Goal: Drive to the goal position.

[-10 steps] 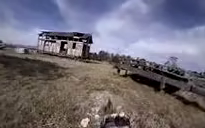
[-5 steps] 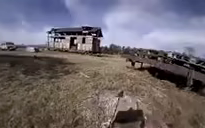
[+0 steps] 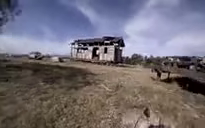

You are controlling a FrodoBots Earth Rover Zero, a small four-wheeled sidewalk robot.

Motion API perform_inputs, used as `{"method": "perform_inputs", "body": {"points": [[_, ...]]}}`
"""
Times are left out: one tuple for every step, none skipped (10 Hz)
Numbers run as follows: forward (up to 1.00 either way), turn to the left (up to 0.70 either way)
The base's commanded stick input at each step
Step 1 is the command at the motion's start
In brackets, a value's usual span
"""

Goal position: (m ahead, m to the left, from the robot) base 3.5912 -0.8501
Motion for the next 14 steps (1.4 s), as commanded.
{"method": "perform_inputs", "body": {"points": [[0.7, 0.0], [0.7, 0.0], [0.7, 0.0], [0.7, 0.0], [0.7, 0.0], [0.7, 0.0], [0.7, 0.0], [0.7, 0.0], [0.7, 0.0], [0.7, 0.0], [0.7, 0.0], [0.7, 0.0], [0.7, 0.0], [0.7, 0.0]]}}
